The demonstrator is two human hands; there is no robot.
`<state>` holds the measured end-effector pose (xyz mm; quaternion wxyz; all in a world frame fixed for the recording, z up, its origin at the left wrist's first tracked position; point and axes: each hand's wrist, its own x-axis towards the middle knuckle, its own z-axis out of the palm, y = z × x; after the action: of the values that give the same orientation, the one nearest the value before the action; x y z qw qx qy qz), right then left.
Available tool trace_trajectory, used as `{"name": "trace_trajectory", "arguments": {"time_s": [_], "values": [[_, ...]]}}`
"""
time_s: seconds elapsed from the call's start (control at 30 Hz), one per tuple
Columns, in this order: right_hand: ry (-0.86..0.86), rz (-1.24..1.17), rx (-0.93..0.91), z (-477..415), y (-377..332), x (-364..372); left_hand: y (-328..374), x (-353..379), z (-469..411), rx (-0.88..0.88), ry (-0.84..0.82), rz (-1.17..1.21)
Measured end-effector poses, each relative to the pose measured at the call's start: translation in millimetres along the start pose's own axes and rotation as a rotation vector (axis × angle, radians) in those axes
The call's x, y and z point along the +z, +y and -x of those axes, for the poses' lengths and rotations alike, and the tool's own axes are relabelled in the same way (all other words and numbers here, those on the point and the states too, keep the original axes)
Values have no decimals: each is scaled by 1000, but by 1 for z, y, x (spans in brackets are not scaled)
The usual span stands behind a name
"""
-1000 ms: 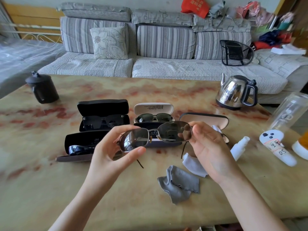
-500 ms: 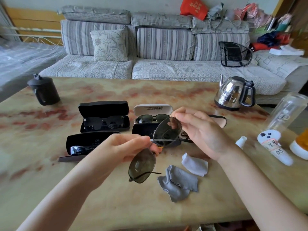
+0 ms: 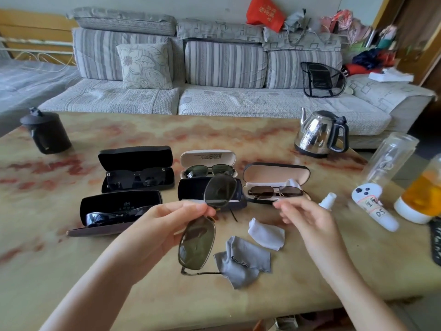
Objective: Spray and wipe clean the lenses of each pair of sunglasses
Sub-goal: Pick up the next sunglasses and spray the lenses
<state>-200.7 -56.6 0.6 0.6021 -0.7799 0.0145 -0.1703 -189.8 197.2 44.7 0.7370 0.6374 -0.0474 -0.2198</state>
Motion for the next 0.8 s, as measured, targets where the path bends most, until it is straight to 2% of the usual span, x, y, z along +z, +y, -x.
{"name": "trace_trajectory", "arguments": {"time_s": [0.13,0.23,0.37,0.5,0.67,0.73,0.8], "values": [[437,15,25,18,35,-36,2,0,-1,34,49,9],[542,89,111,12,63,-52,2,2,0,56,103,6],[432,140,210,-9,93,-55,0,7,2,71,118,19],[399,186,183,-32,101,-47,-2,12,5,78,124,13],[367,190,119,-28,79,-34,-6,15,9,82,136,57],[220,-36,103,-18,50,-26,-6,15,10,87,128,56],[-12,-486,151,-6,16,-16,-6,15,11,92,121,49]]}}
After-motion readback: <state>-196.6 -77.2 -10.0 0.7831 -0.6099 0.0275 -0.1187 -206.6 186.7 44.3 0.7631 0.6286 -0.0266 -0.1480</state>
